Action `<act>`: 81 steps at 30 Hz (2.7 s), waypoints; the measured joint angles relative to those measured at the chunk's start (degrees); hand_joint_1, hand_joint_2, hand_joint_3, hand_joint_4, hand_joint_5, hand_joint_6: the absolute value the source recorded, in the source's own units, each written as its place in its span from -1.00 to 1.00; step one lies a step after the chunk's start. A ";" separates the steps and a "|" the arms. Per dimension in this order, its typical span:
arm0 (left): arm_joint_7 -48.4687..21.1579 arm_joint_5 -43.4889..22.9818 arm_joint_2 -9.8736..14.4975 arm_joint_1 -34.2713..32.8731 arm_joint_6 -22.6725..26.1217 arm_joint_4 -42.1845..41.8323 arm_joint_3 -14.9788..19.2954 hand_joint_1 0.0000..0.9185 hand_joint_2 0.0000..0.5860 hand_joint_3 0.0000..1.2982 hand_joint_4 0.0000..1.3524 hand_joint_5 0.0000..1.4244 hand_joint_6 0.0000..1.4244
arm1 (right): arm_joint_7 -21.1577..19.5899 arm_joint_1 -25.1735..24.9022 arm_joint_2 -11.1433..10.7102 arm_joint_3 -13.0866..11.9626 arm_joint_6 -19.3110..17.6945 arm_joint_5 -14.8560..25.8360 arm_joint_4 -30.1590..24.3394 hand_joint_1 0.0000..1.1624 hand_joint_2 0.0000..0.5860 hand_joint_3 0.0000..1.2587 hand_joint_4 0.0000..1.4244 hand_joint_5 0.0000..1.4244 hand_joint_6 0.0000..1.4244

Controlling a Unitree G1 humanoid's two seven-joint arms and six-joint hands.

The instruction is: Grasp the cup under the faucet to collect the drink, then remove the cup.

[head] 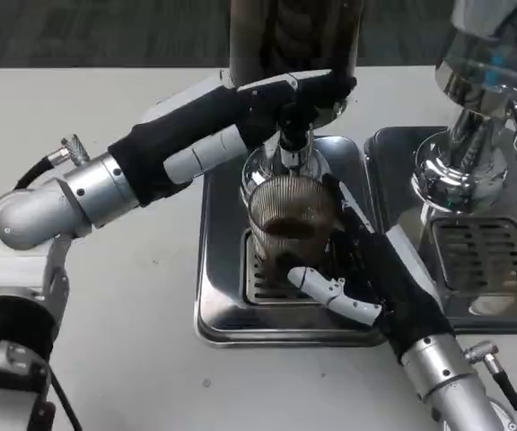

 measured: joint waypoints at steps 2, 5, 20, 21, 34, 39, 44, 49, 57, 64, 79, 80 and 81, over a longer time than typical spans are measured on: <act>-0.09 -0.27 0.00 0.68 0.15 -0.74 0.83 -1.00 -0.80 -0.73 -0.88 -0.86 -0.89 | 0.00 -0.10 0.02 -0.05 -0.42 0.04 0.15 0.05 -0.22 -1.00 -1.00 -1.00 -0.89; -0.27 -0.37 0.01 1.74 0.19 -1.93 2.26 -1.00 -0.80 -0.72 -0.86 -0.84 -0.88 | -0.02 -0.47 0.05 -0.16 -0.65 0.04 0.47 0.06 -0.23 -1.00 -1.00 -1.00 -0.89; 2.23 -1.84 3.53 10.27 1.50 -3.88 9.62 -1.00 -0.78 -0.68 -0.80 -0.80 -0.84 | -1.16 -1.32 -0.04 -0.05 -1.51 -1.31 2.29 0.17 -0.30 -1.00 -1.00 -0.93 -0.84; 2.49 -1.83 3.76 10.85 1.55 -3.88 9.71 -1.00 -0.78 -0.68 -0.80 -0.80 -0.84 | -1.33 -1.33 -0.04 -0.05 -1.51 -1.53 2.29 0.18 -0.30 -1.00 -0.99 -0.92 -0.83; 5.27 -1.40 4.79 17.03 2.05 -4.31 9.86 -1.00 -0.73 -0.64 -0.78 -0.78 -0.83 | -5.77 -1.69 0.57 0.59 -1.09 -5.99 2.30 0.23 -0.32 -0.94 -0.85 -0.69 -0.60; 5.75 -1.11 4.97 19.05 2.57 -5.30 9.82 -1.00 -0.72 -0.63 -0.77 -0.78 -0.83 | -7.50 -2.51 1.63 1.36 0.37 -6.93 2.50 0.23 -0.32 -0.90 -0.82 -0.63 -0.47; 6.20 -0.94 5.19 20.37 2.99 -6.79 9.81 -1.00 -0.72 -0.62 -0.75 -0.77 -0.83 | -8.44 -3.73 2.36 2.07 1.52 -7.78 3.27 0.23 -0.32 -0.82 -0.77 -0.58 -0.40; 6.30 -0.90 5.24 21.49 3.61 -7.54 9.83 -1.00 -0.71 -0.60 -0.74 -0.77 -0.82 | -9.55 -5.18 2.57 3.40 2.46 -9.14 4.45 0.23 -0.32 -0.73 -0.69 -0.51 -0.34; 6.65 -0.92 6.27 22.02 3.98 -8.59 10.14 -1.00 -0.74 -0.59 -0.72 -0.75 -0.82 | -11.71 -6.50 3.07 4.58 3.13 -10.53 5.71 0.26 -0.31 -0.57 -0.50 -0.30 0.02; 6.76 -0.92 6.27 22.37 4.46 -9.01 10.16 -1.00 -0.74 -0.58 -0.70 -0.73 -0.81 | -18.67 -5.80 4.82 5.81 3.00 -13.22 6.57 0.28 -0.31 -0.41 -0.31 -0.09 0.36; 7.26 -0.92 6.28 22.88 4.65 -9.27 10.81 -1.00 -0.72 -0.59 -0.68 -0.71 -0.80 | -32.03 -3.92 6.49 7.01 -0.40 -17.83 9.33 0.28 -0.26 -0.16 -0.07 0.17 0.66; 7.26 -0.93 6.28 22.88 4.66 -9.28 10.94 -1.00 -0.71 -0.59 -0.68 -0.71 -0.80 | -32.93 -3.61 6.49 7.01 -0.99 -17.88 9.71 0.28 -0.26 -0.14 -0.06 0.18 0.67; 7.26 -0.93 6.28 22.89 4.68 -9.28 11.02 -1.00 -0.71 -0.59 -0.68 -0.71 -0.80 | -33.47 -3.45 6.49 7.01 -1.38 -17.92 9.87 0.28 -0.26 -0.13 -0.05 0.20 0.69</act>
